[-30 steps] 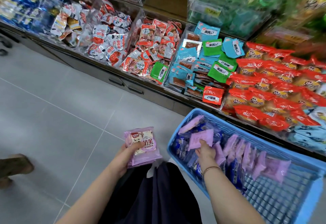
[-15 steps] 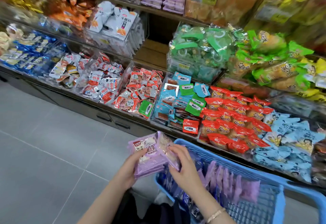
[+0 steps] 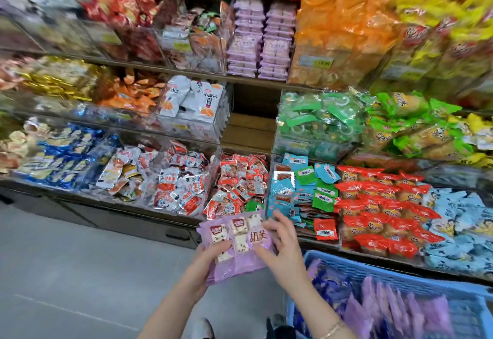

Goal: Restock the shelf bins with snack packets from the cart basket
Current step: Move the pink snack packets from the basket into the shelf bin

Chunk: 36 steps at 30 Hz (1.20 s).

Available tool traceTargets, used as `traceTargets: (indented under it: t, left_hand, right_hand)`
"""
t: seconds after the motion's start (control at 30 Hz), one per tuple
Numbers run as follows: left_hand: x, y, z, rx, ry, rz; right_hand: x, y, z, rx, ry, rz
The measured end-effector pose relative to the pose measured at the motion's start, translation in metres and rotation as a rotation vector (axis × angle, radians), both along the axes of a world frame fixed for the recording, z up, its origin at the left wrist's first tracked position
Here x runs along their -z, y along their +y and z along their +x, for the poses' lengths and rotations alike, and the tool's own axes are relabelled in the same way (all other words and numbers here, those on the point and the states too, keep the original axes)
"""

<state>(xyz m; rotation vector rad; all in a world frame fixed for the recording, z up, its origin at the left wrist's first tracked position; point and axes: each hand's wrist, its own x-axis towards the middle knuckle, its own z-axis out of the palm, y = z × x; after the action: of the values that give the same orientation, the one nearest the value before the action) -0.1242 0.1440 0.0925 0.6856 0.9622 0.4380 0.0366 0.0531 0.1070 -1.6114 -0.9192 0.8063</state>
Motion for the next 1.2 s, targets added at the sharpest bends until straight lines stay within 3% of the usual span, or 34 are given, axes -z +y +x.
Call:
traceTargets:
  t: [0.13,0.4,0.63,0.73,1.2]
  left_hand:
    - [-0.005,0.038,-0.034,0.047,-0.013,0.030]
    - [-0.005,0.087,-0.060,0.042,0.002,0.053]
    - [-0.015,0.147,-0.045,0.025,0.111,0.077]
    - [-0.027,0.179,-0.031,0.023,0.037,0.082]
    - [-0.109,0.342,0.080,-0.034,-0.145,0.211]
  right_hand:
    - [-0.001,0.035,-0.028,-0.027,0.325,-0.190]
    - [0.003,0.081,-0.054,0.028,0.398,-0.334]
    - [-0.005,0.128,-0.009,0.302,0.648,-0.243]
    - [-0.011,0.149,0.019,0.354,0.691,-0.180]
    - [-0.057,0.283,0.154,0.305,0.215,-0.079]
